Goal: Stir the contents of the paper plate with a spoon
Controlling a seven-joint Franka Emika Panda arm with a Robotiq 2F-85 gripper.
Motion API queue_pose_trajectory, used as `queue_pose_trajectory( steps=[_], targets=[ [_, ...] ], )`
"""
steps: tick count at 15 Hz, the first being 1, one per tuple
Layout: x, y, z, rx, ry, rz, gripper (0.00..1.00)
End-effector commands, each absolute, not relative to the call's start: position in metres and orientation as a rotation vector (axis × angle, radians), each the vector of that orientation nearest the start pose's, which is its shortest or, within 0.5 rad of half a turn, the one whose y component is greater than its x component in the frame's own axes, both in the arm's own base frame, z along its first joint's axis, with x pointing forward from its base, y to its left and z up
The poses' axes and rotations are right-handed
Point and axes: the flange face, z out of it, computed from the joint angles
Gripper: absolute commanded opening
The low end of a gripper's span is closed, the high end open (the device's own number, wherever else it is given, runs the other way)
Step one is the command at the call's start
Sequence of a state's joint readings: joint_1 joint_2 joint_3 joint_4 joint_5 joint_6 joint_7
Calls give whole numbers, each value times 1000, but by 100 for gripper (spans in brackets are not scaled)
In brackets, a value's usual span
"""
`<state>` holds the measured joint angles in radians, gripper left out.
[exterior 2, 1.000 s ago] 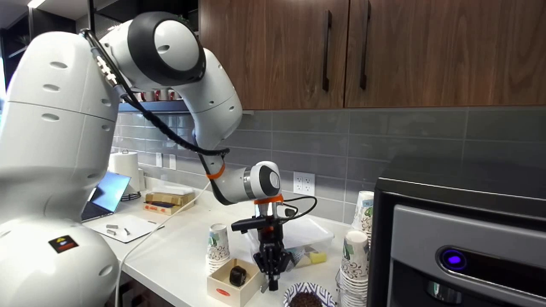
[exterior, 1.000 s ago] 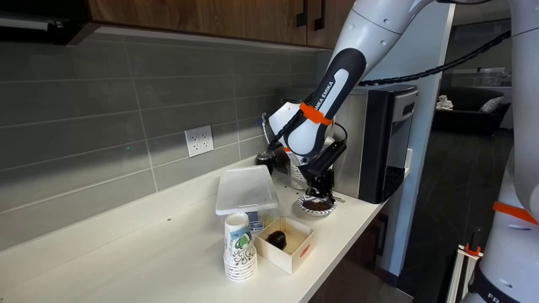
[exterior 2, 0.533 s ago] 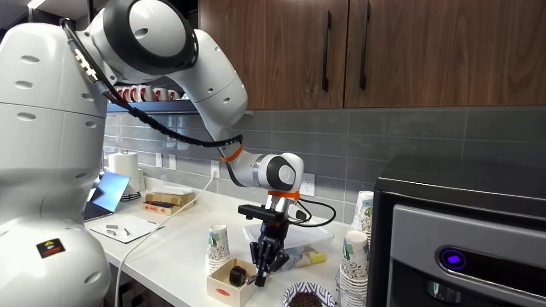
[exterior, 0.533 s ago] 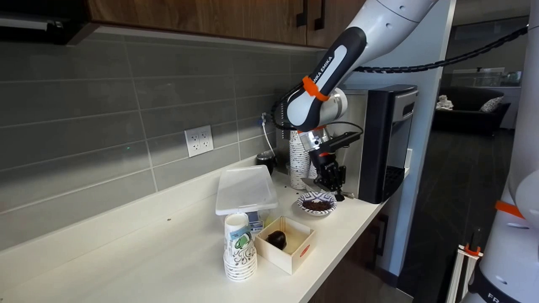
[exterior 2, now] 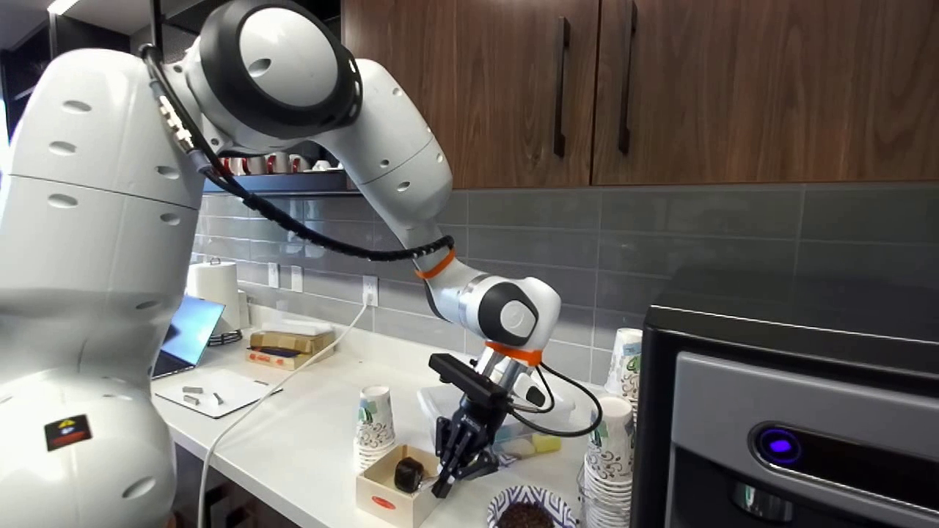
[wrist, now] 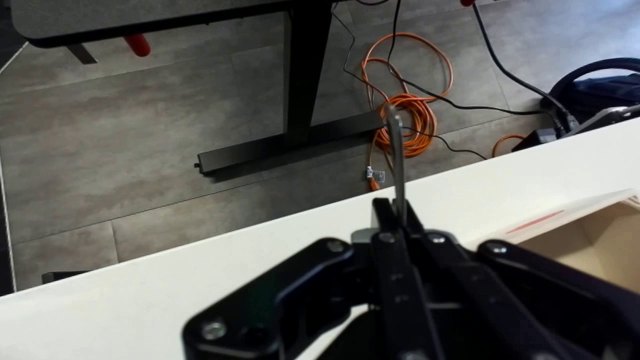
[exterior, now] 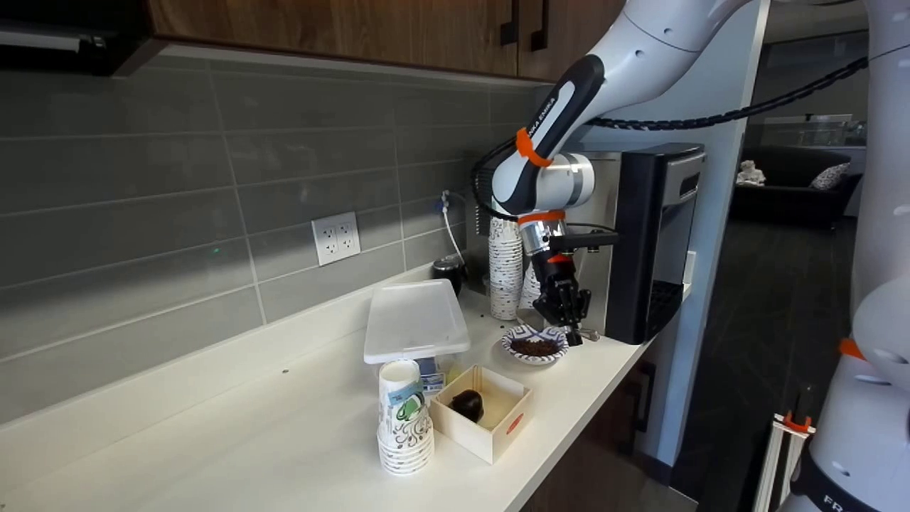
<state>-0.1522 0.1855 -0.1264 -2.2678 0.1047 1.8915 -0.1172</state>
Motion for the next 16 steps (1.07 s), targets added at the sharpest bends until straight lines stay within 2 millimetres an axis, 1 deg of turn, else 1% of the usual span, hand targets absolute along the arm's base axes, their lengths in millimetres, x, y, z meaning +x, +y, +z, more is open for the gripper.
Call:
queue_pose_trajectory(
  steps=[1, 4, 7, 10, 16],
  targets=[
    [465, -133, 230, -2770, 345, 797, 1],
    [472, -139, 212, -2743, 374, 818, 1],
    [478, -146, 198, -2730, 410, 819, 1],
    [483, -156, 187, -2690, 448, 803, 1],
    [490, -171, 175, -2572, 490, 720, 1]
  ],
)
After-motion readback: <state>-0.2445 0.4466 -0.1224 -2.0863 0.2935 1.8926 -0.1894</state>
